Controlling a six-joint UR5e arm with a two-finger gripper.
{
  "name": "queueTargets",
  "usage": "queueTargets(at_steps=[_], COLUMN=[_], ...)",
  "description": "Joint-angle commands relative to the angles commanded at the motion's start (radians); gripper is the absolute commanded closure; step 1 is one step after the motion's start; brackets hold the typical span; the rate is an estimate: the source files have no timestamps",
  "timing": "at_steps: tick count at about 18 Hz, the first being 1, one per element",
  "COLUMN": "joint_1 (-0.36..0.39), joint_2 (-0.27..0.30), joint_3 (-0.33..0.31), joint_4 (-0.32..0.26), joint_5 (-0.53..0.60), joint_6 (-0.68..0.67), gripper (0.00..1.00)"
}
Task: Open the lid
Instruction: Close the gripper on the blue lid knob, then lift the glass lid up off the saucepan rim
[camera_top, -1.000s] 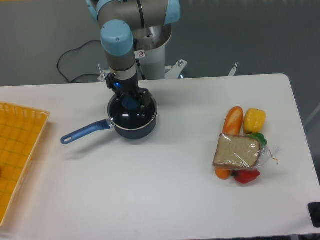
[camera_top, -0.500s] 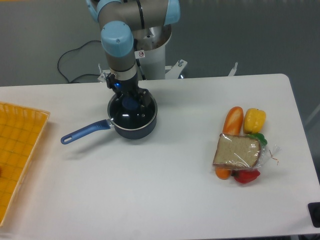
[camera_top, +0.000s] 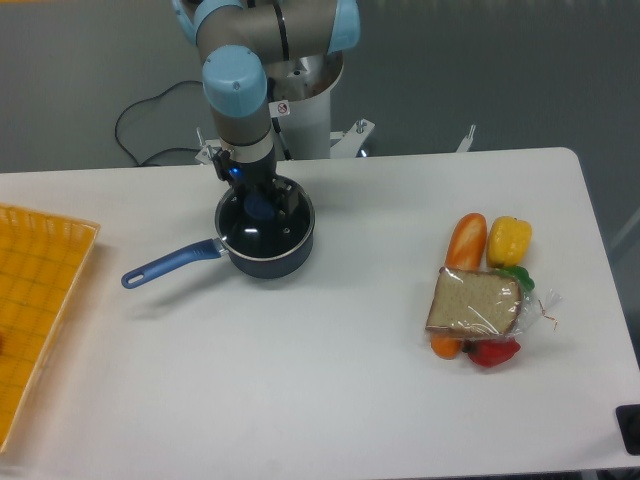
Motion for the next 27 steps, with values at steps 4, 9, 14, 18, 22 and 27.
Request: queueTargets(at_steps=[4,9,14,18,22,27], joint_1=[0.000,0.000,0.000,0.002,0.005,0.011], joint_2=[0.000,0.000,0.000,0.000,-0.002,-0.002], joint_3=[0.000,0.002,0.008,0.012,0.040,0.067], joint_4=[0.000,0.000,-0.002,-0.003,-0.008,-0.014], joint_5=[0.000,-0.002,0.000,0.000,0.003,0.005], joint_6=[0.000,0.000,0.003,0.008,0.014,0.023], gripper=[0.35,0.42,0.50,0.54,0.54,0.54])
